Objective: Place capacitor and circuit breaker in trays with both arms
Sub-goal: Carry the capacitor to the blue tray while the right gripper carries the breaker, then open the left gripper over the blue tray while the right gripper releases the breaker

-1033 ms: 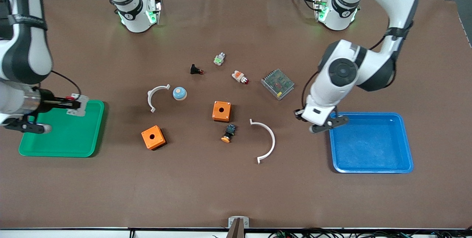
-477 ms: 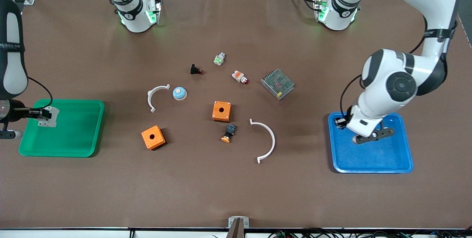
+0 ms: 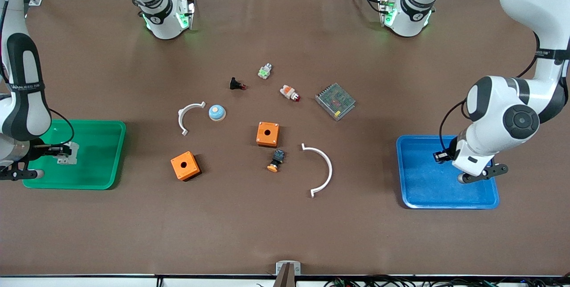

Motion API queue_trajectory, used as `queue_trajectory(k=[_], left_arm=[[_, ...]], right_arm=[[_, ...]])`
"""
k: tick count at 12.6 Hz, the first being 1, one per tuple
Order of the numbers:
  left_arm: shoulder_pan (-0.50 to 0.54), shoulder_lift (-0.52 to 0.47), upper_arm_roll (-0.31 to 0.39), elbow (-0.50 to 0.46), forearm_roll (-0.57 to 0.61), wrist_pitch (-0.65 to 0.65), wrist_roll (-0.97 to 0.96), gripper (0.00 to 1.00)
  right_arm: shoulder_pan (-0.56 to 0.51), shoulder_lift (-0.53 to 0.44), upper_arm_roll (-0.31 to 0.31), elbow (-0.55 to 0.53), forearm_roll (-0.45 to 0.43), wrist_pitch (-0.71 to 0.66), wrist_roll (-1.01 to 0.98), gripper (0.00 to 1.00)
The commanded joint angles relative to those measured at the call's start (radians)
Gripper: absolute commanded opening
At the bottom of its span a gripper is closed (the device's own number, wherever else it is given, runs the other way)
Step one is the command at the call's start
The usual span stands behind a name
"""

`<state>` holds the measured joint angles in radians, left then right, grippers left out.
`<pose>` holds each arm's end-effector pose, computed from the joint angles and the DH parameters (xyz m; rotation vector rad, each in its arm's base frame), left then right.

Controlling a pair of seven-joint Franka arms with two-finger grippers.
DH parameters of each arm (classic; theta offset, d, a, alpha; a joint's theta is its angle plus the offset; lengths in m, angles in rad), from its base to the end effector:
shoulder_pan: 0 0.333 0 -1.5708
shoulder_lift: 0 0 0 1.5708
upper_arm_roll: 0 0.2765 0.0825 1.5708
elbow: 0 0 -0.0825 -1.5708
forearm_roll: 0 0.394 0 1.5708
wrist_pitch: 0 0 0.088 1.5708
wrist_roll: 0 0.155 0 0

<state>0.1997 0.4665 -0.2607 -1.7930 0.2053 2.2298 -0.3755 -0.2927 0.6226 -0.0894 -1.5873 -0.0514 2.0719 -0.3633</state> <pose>0.6403 -0.0224 0.2077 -3.0779 -0.3301 -0.0013 0.6117 -0.2479 0.1769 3.0910 0.0342 -0.2506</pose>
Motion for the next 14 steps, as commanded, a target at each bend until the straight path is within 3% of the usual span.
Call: queue_trajectory(k=[1, 4, 8, 9, 10, 11, 12, 13, 14], left_arm=[[0.065, 0.041, -0.011, 0.001, 0.026, 0.063, 0.125, 0.0], [0.113, 0.093, -0.009, 0.004, 0.054, 0.114, 0.246, 0.0], [0.145, 0.139, -0.011, 0.006, 0.088, 0.146, 0.271, 0.02], [0.145, 0.149, -0.011, 0.006, 0.088, 0.151, 0.276, 0.06], [0.148, 0.158, -0.009, 0.015, 0.088, 0.152, 0.276, 0.11], [0.15, 0.168, -0.009, 0.023, 0.088, 0.153, 0.277, 0.16], [0.15, 0.17, -0.009, 0.024, 0.088, 0.153, 0.277, 0.32], [0.152, 0.169, -0.009, 0.026, 0.088, 0.151, 0.276, 0.56], [0.152, 0.161, -0.011, 0.024, 0.086, 0.149, 0.273, 1.0]], right_arm=[[-0.031, 0.025, 0.02, 0.032, 0.017, 0.017, 0.009, 0.09], [-0.049, 0.055, 0.02, 0.032, 0.033, 0.068, 0.011, 0.09], [-0.049, 0.078, 0.022, 0.03, 0.035, 0.089, 0.011, 0.12], [-0.048, 0.077, 0.022, 0.03, 0.035, 0.085, 0.012, 0.18], [-0.048, 0.077, 0.022, 0.03, 0.035, 0.085, 0.011, 0.37], [-0.048, 0.074, 0.022, 0.03, 0.035, 0.082, 0.011, 0.64], [-0.046, 0.071, 0.022, 0.03, 0.035, 0.076, 0.011, 0.92], [-0.046, 0.068, 0.022, 0.03, 0.033, 0.067, 0.011, 1.0], [-0.037, 0.06, 0.022, 0.032, 0.033, 0.041, 0.011, 1.0]])
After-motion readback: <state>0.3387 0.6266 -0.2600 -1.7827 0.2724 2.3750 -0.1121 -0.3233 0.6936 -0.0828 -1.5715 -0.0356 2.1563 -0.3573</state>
